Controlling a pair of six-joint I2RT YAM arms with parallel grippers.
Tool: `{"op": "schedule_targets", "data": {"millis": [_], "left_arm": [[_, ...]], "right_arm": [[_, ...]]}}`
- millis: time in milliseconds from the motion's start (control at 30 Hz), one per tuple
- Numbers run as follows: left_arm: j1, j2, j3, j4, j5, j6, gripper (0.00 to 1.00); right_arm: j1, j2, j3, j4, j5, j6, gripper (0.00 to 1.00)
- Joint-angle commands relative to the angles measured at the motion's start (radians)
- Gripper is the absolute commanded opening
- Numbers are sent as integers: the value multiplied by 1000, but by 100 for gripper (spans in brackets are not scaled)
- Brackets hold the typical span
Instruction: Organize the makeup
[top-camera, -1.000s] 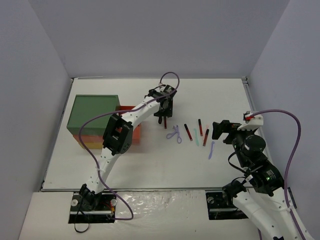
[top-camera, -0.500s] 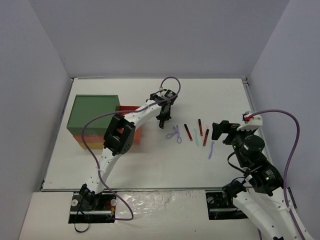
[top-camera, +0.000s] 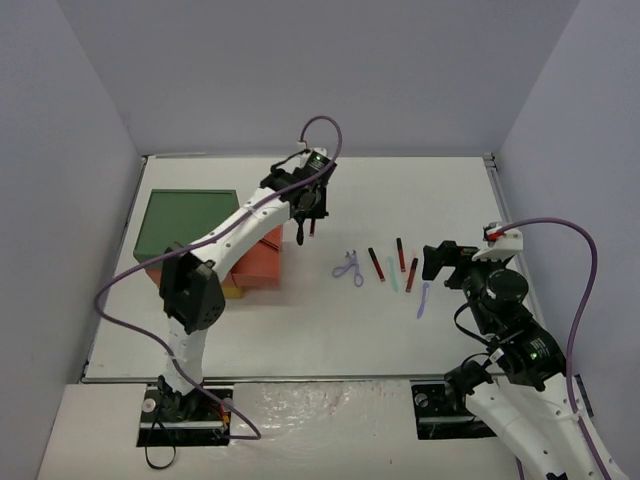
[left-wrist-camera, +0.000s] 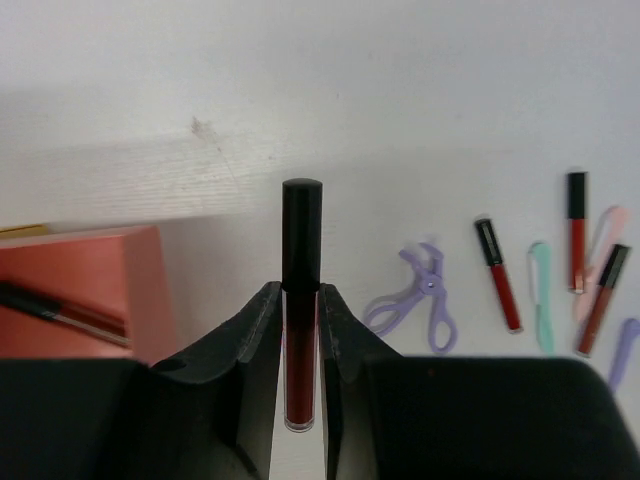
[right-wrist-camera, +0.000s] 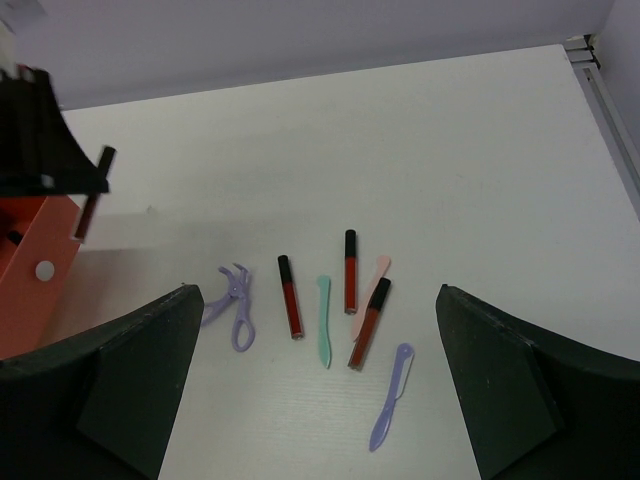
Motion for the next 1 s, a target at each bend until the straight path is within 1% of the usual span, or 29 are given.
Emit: {"op": "schedule_targets", "data": {"millis": [0, 133, 200, 333, 400, 500, 600, 667, 733, 800, 933, 967], "left_arm": [[67, -165, -47, -54, -72, 21, 1], [119, -214, -142, -36, -56, 18, 2], [140, -232, -183, -26, -49, 17, 6], [164, -249, -224, -4, -45, 18, 19], [173, -246, -221, -9, -45, 23, 35], [185, -255, -216, -14, -48, 29, 48], [195, -277, -215, -15, -46, 33, 59], [197, -303, -211, -16, -46, 41, 64], [198, -331, -200, -19, -38, 53, 68], [199, -357, -185, -22, -16, 71, 72], [199, -429, -144, -45, -3, 124, 80], [199, -445, -143, -48, -3, 126, 82]], "right_arm": [[4, 66, 22, 53, -46, -11, 100], [4, 105, 29, 55, -78, -16, 100], [4, 120, 32, 54, -90, -19, 100], [4, 163, 33, 55, -109, -17, 100], [4, 209, 38, 54, -134, -7, 100], [4, 271, 39, 56, -164, 8, 100], [4, 338, 48, 56, -191, 11, 99], [4, 395, 58, 63, -202, 12, 99], [4, 450, 70, 74, -208, 15, 96], [4, 498, 81, 91, -216, 17, 92], [4, 622, 100, 135, -228, 18, 75], [2, 647, 101, 142, -228, 18, 75]]}}
